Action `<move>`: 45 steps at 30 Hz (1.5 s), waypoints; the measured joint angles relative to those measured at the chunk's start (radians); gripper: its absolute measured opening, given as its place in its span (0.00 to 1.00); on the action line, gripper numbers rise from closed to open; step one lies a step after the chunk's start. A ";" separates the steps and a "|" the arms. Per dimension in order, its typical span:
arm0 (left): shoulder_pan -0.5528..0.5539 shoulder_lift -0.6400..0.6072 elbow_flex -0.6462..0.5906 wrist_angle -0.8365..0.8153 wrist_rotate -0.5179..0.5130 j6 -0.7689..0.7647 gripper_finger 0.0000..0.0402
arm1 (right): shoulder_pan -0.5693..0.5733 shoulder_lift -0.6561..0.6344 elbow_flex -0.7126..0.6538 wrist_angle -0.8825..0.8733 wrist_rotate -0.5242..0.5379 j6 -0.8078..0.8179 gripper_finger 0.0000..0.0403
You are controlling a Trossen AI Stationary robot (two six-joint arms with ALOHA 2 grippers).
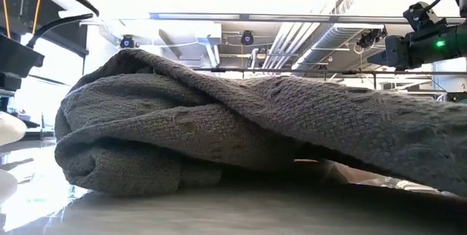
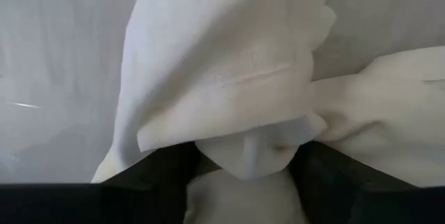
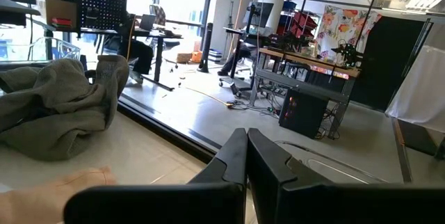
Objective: Sort towels by color in basket
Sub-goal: Put the white towel into the left transparent bin
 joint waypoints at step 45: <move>0.023 -0.095 0.158 -0.179 -0.321 -0.094 0.04 | 0.000 0.000 0.000 0.000 0.000 0.000 0.00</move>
